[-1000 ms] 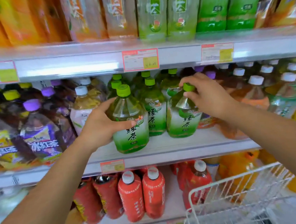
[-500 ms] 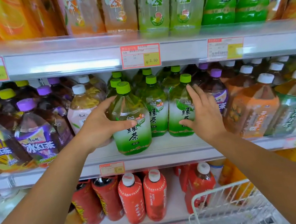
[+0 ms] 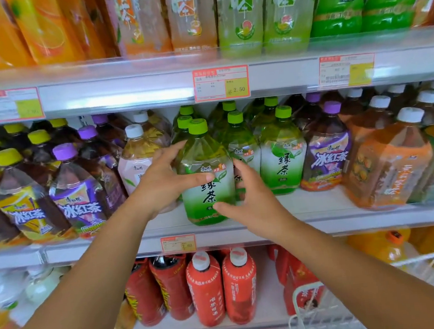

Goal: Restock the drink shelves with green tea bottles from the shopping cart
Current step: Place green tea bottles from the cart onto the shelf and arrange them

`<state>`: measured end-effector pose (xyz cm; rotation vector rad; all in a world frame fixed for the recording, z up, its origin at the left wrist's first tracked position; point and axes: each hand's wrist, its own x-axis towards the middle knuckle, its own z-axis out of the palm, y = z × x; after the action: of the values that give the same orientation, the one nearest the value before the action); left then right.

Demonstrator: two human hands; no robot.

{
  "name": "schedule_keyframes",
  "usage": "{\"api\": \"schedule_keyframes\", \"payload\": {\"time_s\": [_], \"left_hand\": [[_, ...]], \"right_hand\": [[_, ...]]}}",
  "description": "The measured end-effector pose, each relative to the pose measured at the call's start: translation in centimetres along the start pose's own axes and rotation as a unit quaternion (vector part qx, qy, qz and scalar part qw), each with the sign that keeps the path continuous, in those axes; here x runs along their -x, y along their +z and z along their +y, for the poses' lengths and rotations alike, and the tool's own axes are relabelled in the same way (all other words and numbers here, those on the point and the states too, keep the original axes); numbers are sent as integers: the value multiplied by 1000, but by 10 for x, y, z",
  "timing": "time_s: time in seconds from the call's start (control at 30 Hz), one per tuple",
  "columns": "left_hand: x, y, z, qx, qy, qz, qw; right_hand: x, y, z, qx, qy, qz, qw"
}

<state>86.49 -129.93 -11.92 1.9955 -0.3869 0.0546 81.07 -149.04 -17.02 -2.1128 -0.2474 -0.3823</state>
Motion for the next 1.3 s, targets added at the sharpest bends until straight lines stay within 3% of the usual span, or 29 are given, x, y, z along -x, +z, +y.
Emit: {"api": "schedule_keyframes", "payload": {"time_s": [0.13, 0.33, 0.47, 0.6, 0.73, 0.9, 1.3], "left_hand": [[6, 1, 4, 11, 23, -1, 1000], [22, -11, -6, 66, 66, 8, 996], [39, -23, -35, 51, 32, 44, 997], [54, -26, -72, -105, 7, 12, 994], [61, -21, -106, -311, 38, -11, 950], [66, -18, -127, -270, 107, 80, 954], [64, -14, -133, -248, 126, 92, 956]], "right_hand": [[-20, 10, -8, -77, 51, 18, 996], [-19, 29, -10, -53, 8, 65, 996], [-14, 42, -14, -36, -21, 78, 996], [-14, 46, -16, -16, -23, 70, 997], [-21, 43, -18, 5, -10, 53, 999], [-24, 45, -14, 2, 0, 65, 998], [-21, 51, -9, 40, 3, 71, 997]]}}
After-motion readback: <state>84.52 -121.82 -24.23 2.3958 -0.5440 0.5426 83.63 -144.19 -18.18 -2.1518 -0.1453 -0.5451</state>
